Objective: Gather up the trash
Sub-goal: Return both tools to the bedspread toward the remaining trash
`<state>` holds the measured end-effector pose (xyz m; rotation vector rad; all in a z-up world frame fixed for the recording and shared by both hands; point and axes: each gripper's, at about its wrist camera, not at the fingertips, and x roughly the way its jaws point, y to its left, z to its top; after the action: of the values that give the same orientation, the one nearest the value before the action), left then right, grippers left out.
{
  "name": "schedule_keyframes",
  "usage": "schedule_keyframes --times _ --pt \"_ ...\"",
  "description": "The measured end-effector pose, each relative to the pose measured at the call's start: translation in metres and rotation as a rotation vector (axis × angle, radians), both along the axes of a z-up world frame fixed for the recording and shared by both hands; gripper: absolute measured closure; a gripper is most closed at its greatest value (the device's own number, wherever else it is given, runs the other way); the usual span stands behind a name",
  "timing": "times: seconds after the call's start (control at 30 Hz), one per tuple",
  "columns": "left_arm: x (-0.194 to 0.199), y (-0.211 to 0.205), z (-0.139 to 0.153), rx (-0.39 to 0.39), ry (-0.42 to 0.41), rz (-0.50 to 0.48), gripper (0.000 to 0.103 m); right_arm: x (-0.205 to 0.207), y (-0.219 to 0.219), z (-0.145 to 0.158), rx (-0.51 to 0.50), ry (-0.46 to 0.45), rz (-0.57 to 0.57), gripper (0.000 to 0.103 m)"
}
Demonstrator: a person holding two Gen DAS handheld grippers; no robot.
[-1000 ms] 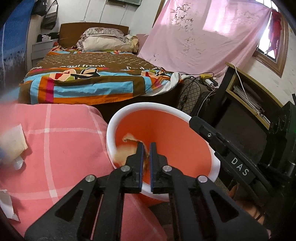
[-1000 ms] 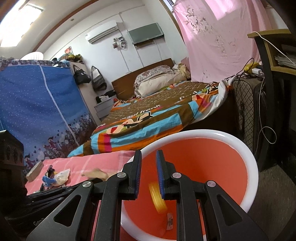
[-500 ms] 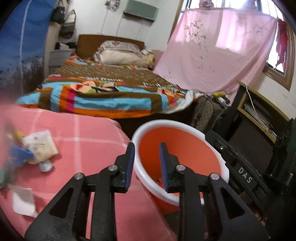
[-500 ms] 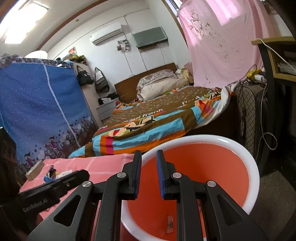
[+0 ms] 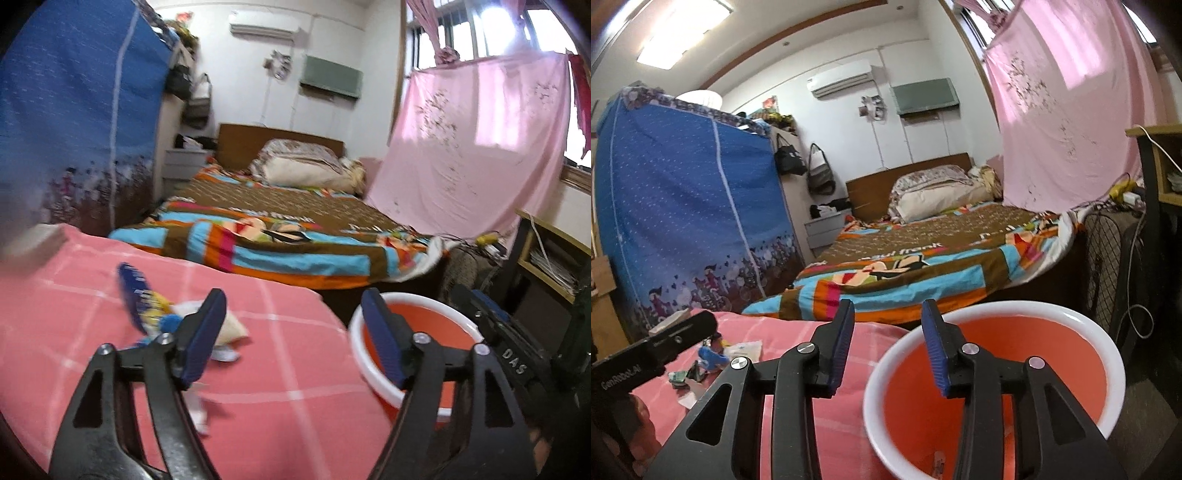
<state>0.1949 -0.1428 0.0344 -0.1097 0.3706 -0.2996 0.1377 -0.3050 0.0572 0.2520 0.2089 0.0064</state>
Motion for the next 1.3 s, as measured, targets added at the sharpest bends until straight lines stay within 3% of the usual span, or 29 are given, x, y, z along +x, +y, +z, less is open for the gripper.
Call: schedule_keyframes --times 0.17,0.23,0.3,0.53,0.73,0.9,1.1,1.3 --pt "-0.009 0.026 0.000 -0.028 -0.048 0.068 0.000 -0.003 0.017 0.005 -0.036 -0.048 0.027 0.057" --pt "-0.012 0.037 0.000 -0.048 -0.066 0.101 0.000 -0.003 0.025 0.006 -0.052 -0.058 0.035 0.052" --pt "-0.013 0.047 0.000 -0.051 -0.071 0.125 0.000 -0.003 0.032 0.006 -0.057 -0.069 0.041 0.024" --pt "-0.021 0.075 -0.005 -0.014 -0.106 0.194 0.000 -0.003 0.051 0.007 -0.067 -0.132 0.063 0.000" --pt "-0.032 0.101 -0.008 0.001 -0.134 0.239 0.000 -0.008 0.074 0.010 -0.085 -0.206 0.117 0.000" --pt "-0.035 0.119 -0.012 0.021 -0.126 0.270 0.000 -0.005 0.094 0.010 -0.119 -0.212 0.173 0.000" --pt "-0.034 0.141 -0.016 -0.021 -0.063 0.306 0.000 0.005 0.117 0.005 -0.155 -0.150 0.251 0.000" --pt "-0.023 0.152 -0.021 0.011 0.043 0.358 0.000 0.020 0.144 -0.001 -0.212 -0.014 0.340 0.000"
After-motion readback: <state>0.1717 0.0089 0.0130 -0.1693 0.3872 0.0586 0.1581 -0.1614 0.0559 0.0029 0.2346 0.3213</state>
